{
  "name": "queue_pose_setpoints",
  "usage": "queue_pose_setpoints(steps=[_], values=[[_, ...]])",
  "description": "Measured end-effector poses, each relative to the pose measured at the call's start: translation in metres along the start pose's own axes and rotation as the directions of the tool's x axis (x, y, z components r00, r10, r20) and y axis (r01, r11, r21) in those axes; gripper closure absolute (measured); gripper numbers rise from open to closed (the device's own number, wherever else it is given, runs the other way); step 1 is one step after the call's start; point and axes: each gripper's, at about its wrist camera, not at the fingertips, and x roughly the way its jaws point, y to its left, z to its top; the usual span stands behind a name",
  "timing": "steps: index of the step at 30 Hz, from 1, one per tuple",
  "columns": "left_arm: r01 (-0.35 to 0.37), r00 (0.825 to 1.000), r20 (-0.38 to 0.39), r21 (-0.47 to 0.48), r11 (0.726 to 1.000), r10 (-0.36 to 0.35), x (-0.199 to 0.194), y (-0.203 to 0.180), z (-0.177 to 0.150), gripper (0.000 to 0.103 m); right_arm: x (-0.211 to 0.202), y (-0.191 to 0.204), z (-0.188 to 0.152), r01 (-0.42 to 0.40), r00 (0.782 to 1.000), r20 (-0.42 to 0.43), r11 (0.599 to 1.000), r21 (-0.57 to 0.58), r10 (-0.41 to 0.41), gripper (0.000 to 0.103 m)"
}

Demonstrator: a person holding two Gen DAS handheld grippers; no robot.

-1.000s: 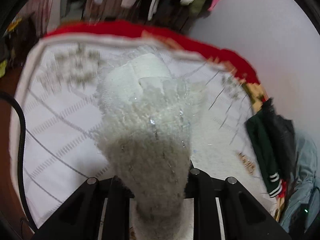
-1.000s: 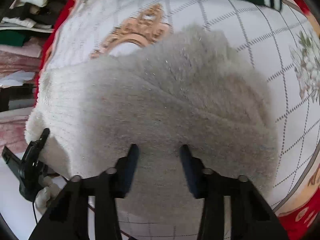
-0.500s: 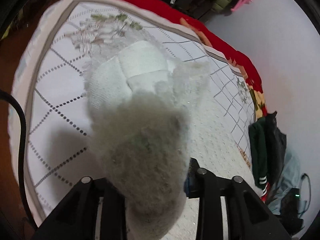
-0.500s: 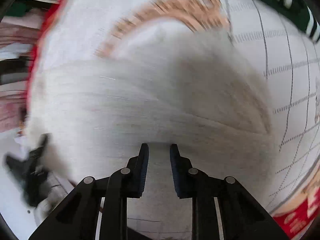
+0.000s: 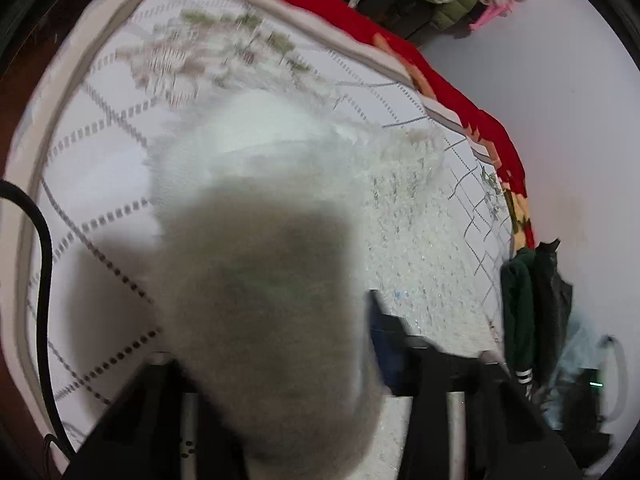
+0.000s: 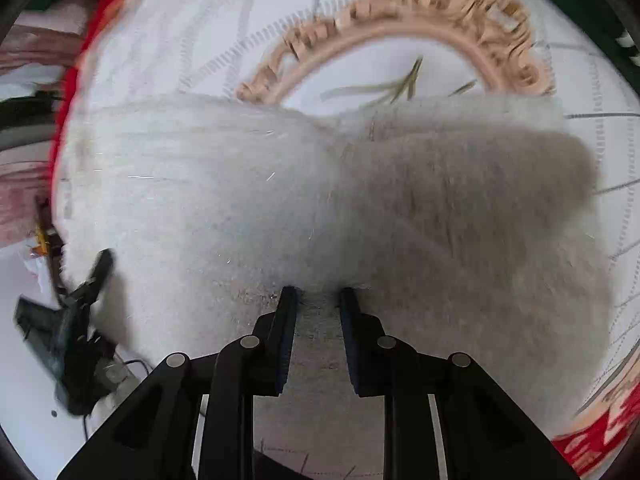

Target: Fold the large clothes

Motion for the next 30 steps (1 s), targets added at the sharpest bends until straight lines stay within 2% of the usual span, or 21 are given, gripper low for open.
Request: queue_pose_setpoints(steps=[1,4,6,7,8,9,10,11,14,15,16,17,19,20,22,23,24,25,26,29,30], values=[[-0.008,1.0,0.009,0.028,1.0,0.008,-0.002,-0.003,0.001,0.081,-0.017,-0.008,-0.012,-0.016,0.999,0.049,1.0,0.017,0.015,0.078],[-0.022,0.999,0.05,0.105,0.994,0.017,-0.013,-0.019,0.002,0.083,-0.047,-0.05,-0.046,0.04,0.987,0.149,0.993,0.109,-0.056,0.078],[-0.03,0.997,0.078,0.159,0.987,0.017,-0.023,-0.033,0.003,0.084,-0.04,-0.081,-0.065,0.082,0.985,0.139,0.983,0.166,-0.105,0.078],[-0.032,0.996,0.091,0.184,0.982,0.015,-0.028,-0.039,0.003,0.084,-0.024,-0.097,-0.075,0.091,0.989,0.099,0.974,0.206,-0.113,0.078],[-0.032,0.994,0.107,0.225,0.974,0.007,-0.035,-0.05,0.002,0.084,-0.01,-0.107,-0.083,0.07,0.993,0.072,0.968,0.242,-0.09,0.078],[-0.025,0.992,0.124,0.28,0.96,-0.01,-0.043,-0.064,-0.001,0.085,0.01,-0.123,-0.091,-0.011,0.998,0.06,0.953,0.304,-0.007,0.078],[-0.02,0.991,0.132,0.33,0.944,-0.025,-0.05,-0.076,-0.005,0.085,0.017,-0.13,-0.094,-0.06,0.996,0.076,0.939,0.34,0.036,0.078],[-0.011,0.989,0.141,0.408,0.913,-0.052,-0.059,-0.096,-0.011,0.085,0.021,-0.137,-0.097,-0.104,0.992,0.105,0.92,0.378,0.069,0.078],[0.039,0.981,0.127,0.616,0.787,-0.147,-0.082,-0.151,-0.04,0.085,0.022,-0.144,-0.098,-0.144,0.987,0.129,0.905,0.401,0.1,0.078],[0.078,0.976,0.091,0.703,0.707,-0.198,-0.089,-0.176,-0.06,0.085,0.022,-0.146,-0.099,-0.153,0.985,0.134,0.906,0.395,0.107,0.078],[0.098,0.973,0.064,0.759,0.644,-0.222,-0.092,-0.192,-0.075,0.085,0.022,-0.15,-0.101,-0.17,0.982,0.141,0.905,0.39,0.124,0.078],[0.117,0.968,0.031,0.821,0.558,-0.248,-0.095,-0.211,-0.097,0.085,0.022,-0.153,-0.102,-0.194,0.978,0.148,0.903,0.384,0.147,0.078],[0.178,0.959,-0.066,0.897,0.404,-0.277,-0.094,-0.236,-0.136,0.085,0.025,-0.161,-0.106,-0.238,0.969,0.158,0.892,0.383,0.191,0.079],[0.199,0.956,-0.113,0.929,0.313,-0.271,-0.09,-0.247,-0.16,0.085,0.027,-0.166,-0.109,-0.266,0.962,0.165,0.884,0.385,0.218,0.079],[0.241,0.951,-0.198,0.957,0.164,-0.239,-0.08,-0.255,-0.2,0.085,0.028,-0.173,-0.111,-0.301,0.952,0.175,0.877,0.375,0.252,0.079],[0.248,0.952,-0.222,0.963,0.102,-0.211,-0.073,-0.255,-0.218,0.085,0.027,-0.178,-0.113,-0.316,0.947,0.178,0.874,0.368,0.268,0.079],[0.245,0.956,-0.238,0.969,0.022,-0.169,-0.063,-0.251,-0.239,0.086,0.026,-0.184,-0.115,-0.351,0.935,0.183,0.865,0.358,0.304,0.079],[0.232,0.962,-0.235,0.972,-0.034,-0.141,-0.055,-0.247,-0.252,0.085,0.025,-0.191,-0.118,-0.377,0.925,0.185,0.856,0.354,0.331,0.079],[0.217,0.969,-0.225,0.973,-0.081,-0.105,-0.044,-0.238,-0.263,0.085,0.022,-0.2,-0.123,-0.411,0.911,0.189,0.839,0.356,0.366,0.079],[0.239,0.97,-0.241,0.965,-0.103,-0.005,-0.019,-0.222,-0.27,0.085,0.003,-0.229,-0.142,-0.434,0.9,0.219,0.826,0.36,0.378,0.079],[0.231,0.973,-0.232,0.966,-0.116,0.001,-0.018,-0.216,-0.272,0.085,-0.007,-0.241,-0.153,-0.44,0.896,0.238,0.821,0.363,0.375,0.079]])
